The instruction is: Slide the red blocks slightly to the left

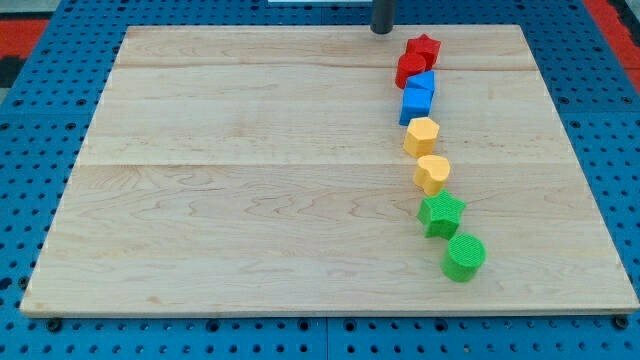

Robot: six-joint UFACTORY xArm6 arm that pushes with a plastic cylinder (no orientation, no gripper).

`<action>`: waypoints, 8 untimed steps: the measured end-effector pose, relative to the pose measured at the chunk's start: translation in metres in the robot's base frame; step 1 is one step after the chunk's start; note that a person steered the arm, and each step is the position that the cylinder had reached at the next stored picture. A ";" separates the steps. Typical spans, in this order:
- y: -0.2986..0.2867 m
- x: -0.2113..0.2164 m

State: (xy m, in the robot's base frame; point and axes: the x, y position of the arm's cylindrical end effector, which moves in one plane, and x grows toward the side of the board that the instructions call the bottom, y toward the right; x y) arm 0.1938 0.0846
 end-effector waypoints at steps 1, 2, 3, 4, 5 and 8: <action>0.002 0.005; -0.003 0.005; 0.024 -0.001; 0.055 0.026; 0.061 0.034; 0.032 0.087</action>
State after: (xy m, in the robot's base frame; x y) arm 0.2808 0.1161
